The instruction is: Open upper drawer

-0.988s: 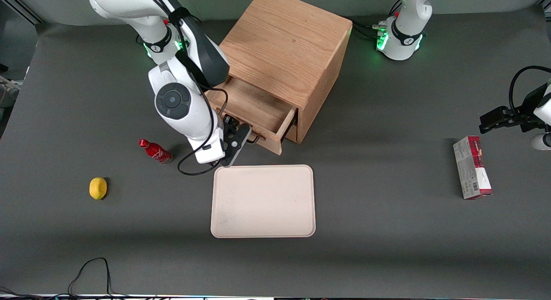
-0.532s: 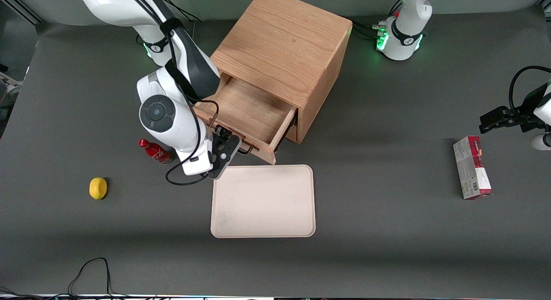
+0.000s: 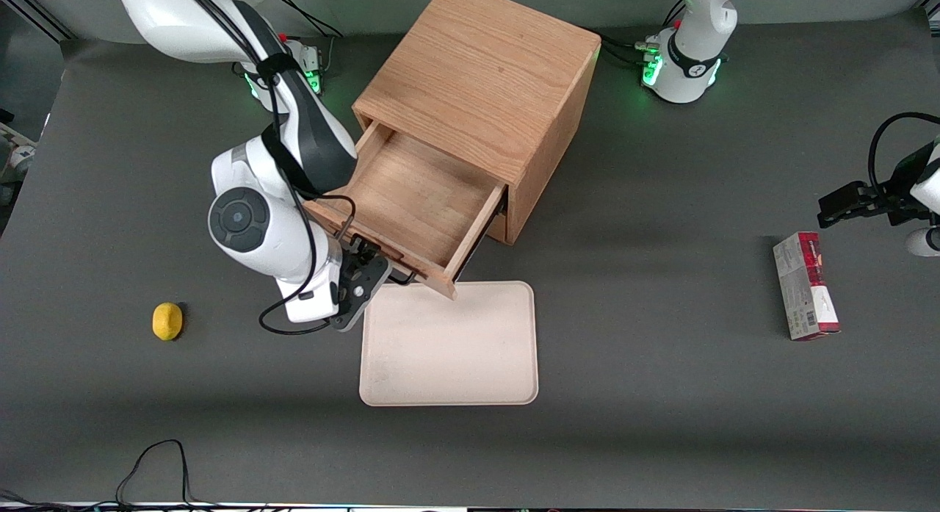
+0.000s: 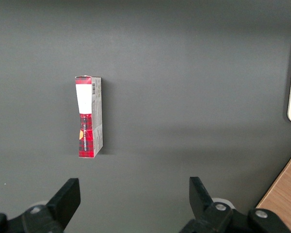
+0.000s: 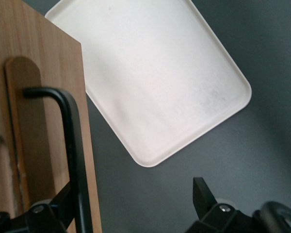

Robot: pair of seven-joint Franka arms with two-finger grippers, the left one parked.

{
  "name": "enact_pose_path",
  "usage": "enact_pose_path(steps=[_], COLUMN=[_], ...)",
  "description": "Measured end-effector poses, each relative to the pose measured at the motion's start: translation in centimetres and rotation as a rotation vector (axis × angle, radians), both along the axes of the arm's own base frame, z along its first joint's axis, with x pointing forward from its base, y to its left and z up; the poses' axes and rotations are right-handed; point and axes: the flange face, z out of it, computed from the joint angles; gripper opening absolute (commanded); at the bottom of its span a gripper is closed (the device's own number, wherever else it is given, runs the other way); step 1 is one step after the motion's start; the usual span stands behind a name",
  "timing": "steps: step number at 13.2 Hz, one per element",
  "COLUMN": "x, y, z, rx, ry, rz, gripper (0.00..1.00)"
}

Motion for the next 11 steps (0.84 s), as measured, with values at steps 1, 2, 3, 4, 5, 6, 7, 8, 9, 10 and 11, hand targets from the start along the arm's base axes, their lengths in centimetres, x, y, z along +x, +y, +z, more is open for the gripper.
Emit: enact_pose_path(steps=[1, 2, 3, 4, 5, 6, 7, 8, 9, 10, 11], x=[0.6, 1.1, 1.6, 2.0, 2.3, 2.5, 2.7, 3.0, 3.2, 3.4, 3.7], y=[-0.5, -1.0, -1.5, -1.9, -2.2, -2.4, -2.6, -2.8, -3.0, -3.1, -3.3], z=[0.1, 0.2, 0.3, 0.1, -0.1, -0.4, -0.6, -0.6, -0.5, -0.3, -0.3], rx=[-0.003, -0.005, -0.004, -0.003, -0.003, -0.003, -0.003, -0.002, -0.001, 0.001, 0.003], ry=[0.009, 0.013, 0.011, 0.01, 0.011, 0.012, 0.011, 0.009, 0.004, -0.001, -0.006], rz=[-0.007, -0.015, -0.018, -0.015, -0.007, 0.001, 0.003, 0.003, 0.003, 0.005, 0.009], gripper=[1.0, 1.0, 1.0, 1.0, 1.0, 1.0, 1.0, 1.0, 1.0, 1.0, 1.0])
